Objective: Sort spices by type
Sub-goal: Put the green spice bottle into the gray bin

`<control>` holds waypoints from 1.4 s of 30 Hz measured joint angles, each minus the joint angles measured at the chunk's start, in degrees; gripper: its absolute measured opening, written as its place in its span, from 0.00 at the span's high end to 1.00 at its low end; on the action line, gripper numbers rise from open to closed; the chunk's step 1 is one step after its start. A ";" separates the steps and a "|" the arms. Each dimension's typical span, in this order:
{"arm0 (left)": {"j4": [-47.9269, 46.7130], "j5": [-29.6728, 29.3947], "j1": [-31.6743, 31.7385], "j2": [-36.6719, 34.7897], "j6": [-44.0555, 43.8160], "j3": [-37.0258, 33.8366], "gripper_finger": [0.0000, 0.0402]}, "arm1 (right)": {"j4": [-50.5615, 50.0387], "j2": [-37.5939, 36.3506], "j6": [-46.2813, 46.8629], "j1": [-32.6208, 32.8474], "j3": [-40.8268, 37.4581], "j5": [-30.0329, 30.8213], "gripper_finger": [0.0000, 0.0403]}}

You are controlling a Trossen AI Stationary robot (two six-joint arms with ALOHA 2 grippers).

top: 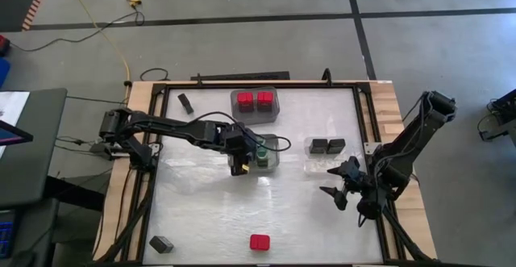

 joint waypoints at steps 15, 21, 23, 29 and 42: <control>-0.20 1.38 -1.93 1.90 -2.69 -0.20 0.52 | 0.17 0.02 0.00 0.00 0.00 0.04 0.08; -0.42 0.28 -2.16 1.65 -2.38 -0.09 0.52 | 0.17 0.02 0.02 0.00 0.00 0.03 0.08; -0.27 0.25 -1.83 1.73 -2.19 -0.09 0.52 | 0.15 0.02 0.02 0.00 0.00 0.02 0.08; -0.12 0.12 -0.79 1.80 -1.37 -0.07 0.52 | 0.16 0.02 0.02 0.00 0.00 0.02 0.08; -0.15 0.12 -0.85 5.15 -0.86 -0.04 0.52 | 0.17 0.00 0.15 0.00 0.00 0.03 0.08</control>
